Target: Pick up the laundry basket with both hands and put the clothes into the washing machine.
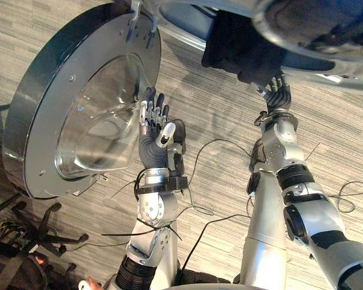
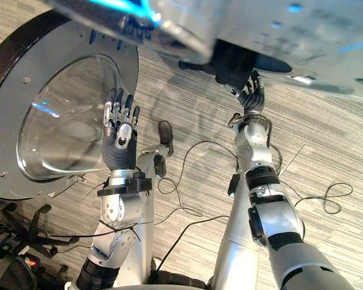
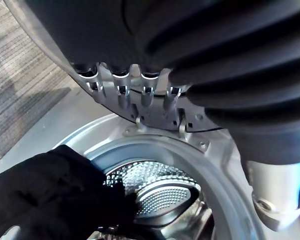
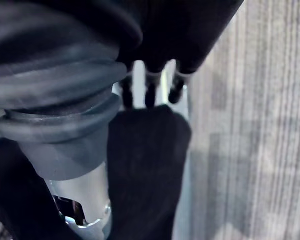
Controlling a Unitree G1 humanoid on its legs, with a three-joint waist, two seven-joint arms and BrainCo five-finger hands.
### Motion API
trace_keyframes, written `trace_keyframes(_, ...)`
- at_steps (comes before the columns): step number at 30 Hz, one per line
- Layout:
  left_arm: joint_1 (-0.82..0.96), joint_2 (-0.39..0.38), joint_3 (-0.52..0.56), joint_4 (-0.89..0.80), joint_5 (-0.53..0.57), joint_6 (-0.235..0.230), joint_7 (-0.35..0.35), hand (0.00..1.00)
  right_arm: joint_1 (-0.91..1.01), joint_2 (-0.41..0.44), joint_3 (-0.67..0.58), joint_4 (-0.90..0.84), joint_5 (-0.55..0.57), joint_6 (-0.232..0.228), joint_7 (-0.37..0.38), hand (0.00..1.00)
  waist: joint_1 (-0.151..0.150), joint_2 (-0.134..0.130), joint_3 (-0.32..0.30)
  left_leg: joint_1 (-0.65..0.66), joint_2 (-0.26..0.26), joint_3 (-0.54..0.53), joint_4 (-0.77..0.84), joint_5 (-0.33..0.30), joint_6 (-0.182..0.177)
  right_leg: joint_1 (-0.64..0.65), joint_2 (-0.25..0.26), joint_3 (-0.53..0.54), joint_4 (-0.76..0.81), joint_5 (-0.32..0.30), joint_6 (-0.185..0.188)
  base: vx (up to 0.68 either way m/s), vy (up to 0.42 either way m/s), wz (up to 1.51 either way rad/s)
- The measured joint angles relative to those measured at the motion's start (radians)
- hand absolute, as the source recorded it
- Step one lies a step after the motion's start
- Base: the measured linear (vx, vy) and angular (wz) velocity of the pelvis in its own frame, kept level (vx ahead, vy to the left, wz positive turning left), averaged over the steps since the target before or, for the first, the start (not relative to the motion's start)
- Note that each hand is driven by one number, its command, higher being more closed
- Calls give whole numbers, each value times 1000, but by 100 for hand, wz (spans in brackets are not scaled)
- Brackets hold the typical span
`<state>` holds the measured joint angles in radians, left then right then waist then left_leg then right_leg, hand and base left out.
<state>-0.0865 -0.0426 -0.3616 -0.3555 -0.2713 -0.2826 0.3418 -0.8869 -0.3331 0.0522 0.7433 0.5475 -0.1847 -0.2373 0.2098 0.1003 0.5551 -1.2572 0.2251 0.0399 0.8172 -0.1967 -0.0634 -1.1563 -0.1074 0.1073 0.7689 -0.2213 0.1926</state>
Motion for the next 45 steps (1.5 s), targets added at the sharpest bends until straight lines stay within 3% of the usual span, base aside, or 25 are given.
trace_keyframes(9,0,0,1,-1,6,1,-8,0,-67,13,136,-24,-68,20,24,0,-1,0,0,-10,-9,-17,-52,40,-9,-1,-5,-31,-32,20,-8,47,-2,7)
trace_keyframes(10,0,0,1,-1,6,1,-8,0,-70,16,148,-40,-78,24,29,100,-2,0,0,-10,-11,-20,-55,42,-10,-2,-5,-34,-32,20,-8,52,-11,7)
trace_keyframes(18,0,-1,7,-32,5,1,-2,0,-144,46,107,-77,-86,34,19,100,0,-1,0,-27,-16,-36,-77,67,-14,-20,-6,-49,-29,24,-15,53,-13,6)
trace_keyframes(25,0,1,-8,-32,4,1,16,0,-151,41,32,-76,-83,14,-10,100,-5,-1,0,-34,-15,-44,-61,69,-11,-24,-5,-52,-17,24,-14,55,-7,0)
trace_keyframes(31,0,3,-32,-31,4,2,34,0,-148,64,-2,-104,-10,-4,-17,100,-8,-1,0,-49,-15,-50,-35,69,-11,-35,-5,-51,-1,23,-13,50,-2,-1)
trace_keyframes(33,0,3,-31,-32,5,2,35,0,-120,80,-41,-202,22,-4,-44,100,-10,-2,1,-50,-15,-50,-31,68,-11,-35,-5,-51,-1,23,-12,39,-1,0)
trace_keyframes(35,0,3,-24,-32,6,2,49,0,-72,75,-95,-442,59,-30,-94,100,-27,-3,0,-52,-15,-50,-24,66,-8,-35,-5,-49,2,23,-12,39,2,-2)
trace_keyframes(38,-1,3,-28,-41,8,4,57,0,-57,3,-100,-684,94,-63,-118,100,-38,-5,0,-57,3,-37,4,45,0,-33,5,-44,0,23,-12,36,8,-17)
trace_keyframes(42,-1,3,-33,-86,8,10,57,0,-62,-28,-81,-737,145,-63,-179,100,-33,-6,-1,-59,4,-39,22,29,4,-27,5,-41,-8,24,-13,48,16,-9)
trace_keyframes(45,5,3,-45,-90,7,12,55,0,-71,-129,-38,-734,211,-64,-219,100,-33,-8,-3,-66,1,-40,36,17,14,-8,2,-42,-36,35,3,60,53,-5)
